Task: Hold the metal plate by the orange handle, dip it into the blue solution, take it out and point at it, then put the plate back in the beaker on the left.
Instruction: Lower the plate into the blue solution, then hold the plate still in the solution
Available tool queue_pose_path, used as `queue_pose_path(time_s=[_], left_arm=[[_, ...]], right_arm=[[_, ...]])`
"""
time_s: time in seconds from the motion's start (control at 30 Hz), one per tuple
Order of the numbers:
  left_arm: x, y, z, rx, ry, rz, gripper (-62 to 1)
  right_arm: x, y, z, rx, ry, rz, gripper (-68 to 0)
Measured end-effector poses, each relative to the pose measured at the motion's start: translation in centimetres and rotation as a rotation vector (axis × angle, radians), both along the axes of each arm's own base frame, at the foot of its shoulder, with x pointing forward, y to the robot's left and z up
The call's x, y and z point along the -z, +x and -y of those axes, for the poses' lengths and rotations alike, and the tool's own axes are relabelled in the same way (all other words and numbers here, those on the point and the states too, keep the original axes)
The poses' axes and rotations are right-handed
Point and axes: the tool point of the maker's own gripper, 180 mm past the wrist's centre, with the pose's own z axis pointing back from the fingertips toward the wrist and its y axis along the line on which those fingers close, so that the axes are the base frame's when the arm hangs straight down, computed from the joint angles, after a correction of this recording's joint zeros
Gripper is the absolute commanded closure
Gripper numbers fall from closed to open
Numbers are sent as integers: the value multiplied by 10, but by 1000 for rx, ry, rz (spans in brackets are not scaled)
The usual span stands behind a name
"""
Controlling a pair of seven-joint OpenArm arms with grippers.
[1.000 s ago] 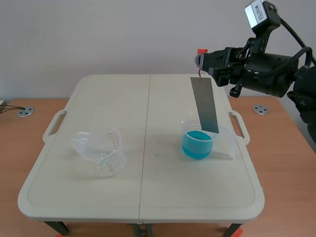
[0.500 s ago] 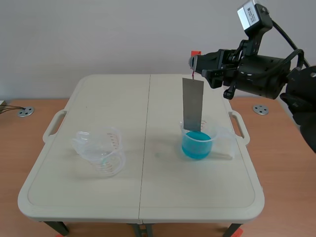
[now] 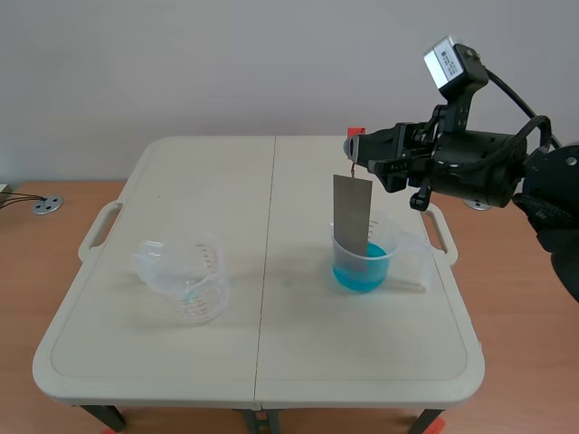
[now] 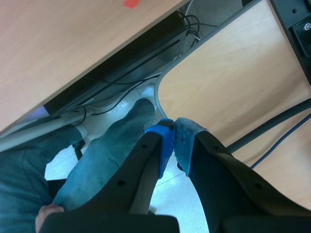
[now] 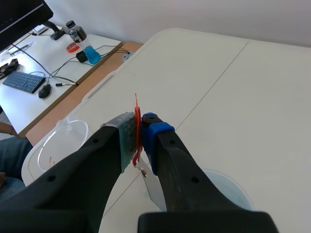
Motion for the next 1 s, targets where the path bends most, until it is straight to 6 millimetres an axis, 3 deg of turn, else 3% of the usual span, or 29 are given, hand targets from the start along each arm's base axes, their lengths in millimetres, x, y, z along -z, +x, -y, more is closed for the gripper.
queue_pose_path(time_s=[0.3, 1.0], left_arm=[[0, 0, 0, 0, 0, 0, -19], [0, 0, 0, 0, 0, 0, -19]], right_arm=[[28, -1, 7, 20, -47, -53, -15], [35, -1, 10, 20, -97, -50, -15]])
